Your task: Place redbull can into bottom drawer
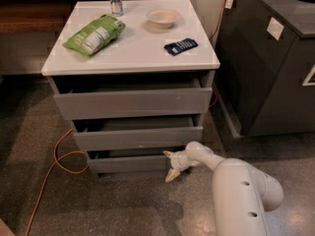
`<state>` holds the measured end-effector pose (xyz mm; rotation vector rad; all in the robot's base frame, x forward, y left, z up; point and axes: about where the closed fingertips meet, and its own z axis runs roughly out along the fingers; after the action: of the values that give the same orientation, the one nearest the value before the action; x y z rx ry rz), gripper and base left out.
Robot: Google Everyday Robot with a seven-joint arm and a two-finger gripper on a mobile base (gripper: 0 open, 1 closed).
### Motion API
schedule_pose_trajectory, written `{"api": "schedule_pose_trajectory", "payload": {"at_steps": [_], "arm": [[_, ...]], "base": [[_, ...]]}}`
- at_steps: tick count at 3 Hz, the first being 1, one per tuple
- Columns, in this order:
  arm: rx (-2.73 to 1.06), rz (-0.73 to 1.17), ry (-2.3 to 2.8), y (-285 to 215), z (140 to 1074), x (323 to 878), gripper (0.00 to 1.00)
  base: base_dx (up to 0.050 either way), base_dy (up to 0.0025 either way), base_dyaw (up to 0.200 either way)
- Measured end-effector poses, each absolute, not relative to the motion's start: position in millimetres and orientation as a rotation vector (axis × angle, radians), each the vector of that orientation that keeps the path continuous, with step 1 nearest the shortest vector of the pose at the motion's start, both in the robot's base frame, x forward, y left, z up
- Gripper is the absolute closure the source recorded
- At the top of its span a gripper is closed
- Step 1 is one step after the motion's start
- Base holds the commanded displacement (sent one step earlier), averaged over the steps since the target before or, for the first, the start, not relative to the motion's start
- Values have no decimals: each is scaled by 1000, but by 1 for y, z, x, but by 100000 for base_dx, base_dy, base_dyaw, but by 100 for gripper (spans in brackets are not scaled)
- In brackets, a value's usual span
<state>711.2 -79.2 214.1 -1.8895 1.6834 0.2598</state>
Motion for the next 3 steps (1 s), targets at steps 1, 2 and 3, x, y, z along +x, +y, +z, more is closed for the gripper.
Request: {"api": "schedule_pose_trajectory", "payload": {"at_steps": [1, 2, 3], "arm": [[-1879, 245, 1709, -77, 207, 716, 39], [-1870, 240, 1732, -77, 204, 717, 70], [-1870, 240, 1732, -77, 206, 717, 92]], "base": [[0, 0, 0], [0, 0, 0], [0, 0, 0]]}}
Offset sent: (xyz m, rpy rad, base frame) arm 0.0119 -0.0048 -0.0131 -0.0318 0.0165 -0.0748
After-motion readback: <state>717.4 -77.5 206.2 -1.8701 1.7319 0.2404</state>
